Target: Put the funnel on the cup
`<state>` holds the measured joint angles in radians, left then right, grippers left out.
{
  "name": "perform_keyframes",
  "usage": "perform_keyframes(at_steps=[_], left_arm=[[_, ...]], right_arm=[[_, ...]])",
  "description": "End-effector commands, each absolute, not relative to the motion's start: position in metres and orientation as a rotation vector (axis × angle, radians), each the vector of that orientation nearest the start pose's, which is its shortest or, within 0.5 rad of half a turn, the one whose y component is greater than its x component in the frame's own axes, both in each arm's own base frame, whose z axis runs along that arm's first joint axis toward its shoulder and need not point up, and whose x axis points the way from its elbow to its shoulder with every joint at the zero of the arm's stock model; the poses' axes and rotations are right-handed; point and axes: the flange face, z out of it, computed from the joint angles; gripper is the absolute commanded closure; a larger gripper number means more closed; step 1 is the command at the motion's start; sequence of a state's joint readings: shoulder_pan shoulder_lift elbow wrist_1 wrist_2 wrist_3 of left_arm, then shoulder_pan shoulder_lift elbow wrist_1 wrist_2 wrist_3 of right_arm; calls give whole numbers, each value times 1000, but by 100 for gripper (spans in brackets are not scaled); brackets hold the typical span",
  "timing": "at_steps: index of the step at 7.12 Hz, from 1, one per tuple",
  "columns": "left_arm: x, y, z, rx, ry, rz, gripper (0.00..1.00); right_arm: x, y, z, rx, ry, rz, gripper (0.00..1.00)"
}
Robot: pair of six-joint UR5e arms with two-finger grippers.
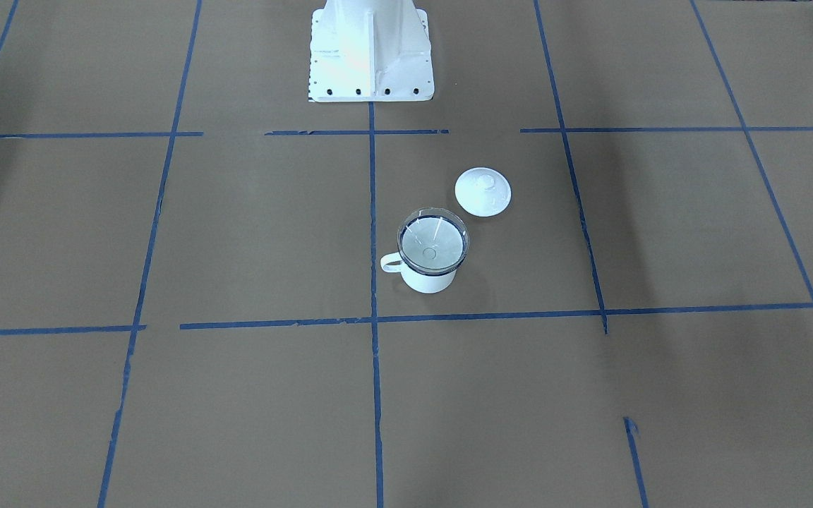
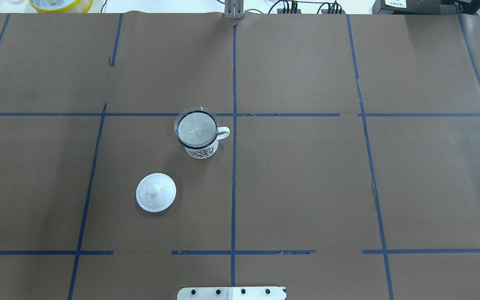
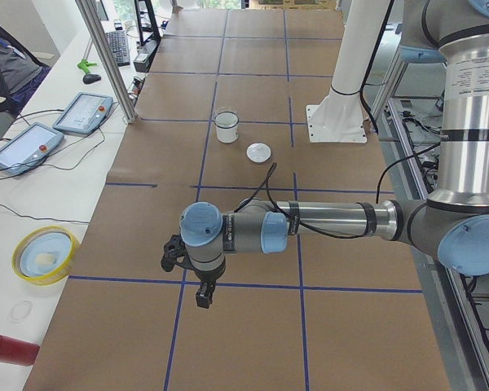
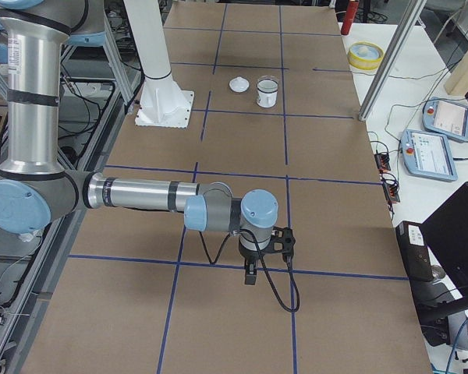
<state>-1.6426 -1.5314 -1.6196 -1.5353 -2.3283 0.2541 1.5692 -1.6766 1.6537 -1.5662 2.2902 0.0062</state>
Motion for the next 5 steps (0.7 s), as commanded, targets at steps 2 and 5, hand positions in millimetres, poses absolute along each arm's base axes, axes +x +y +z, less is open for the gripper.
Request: perform_keyframes(at_steps=[2,5], left_arm=[[-99,-459,652,115,735,175,0],[-99,-459,651,115,734,172,0]], right_arm=[[67,-446,671,-20,-719,11,0],[67,-446,671,-20,-719,11,0]])
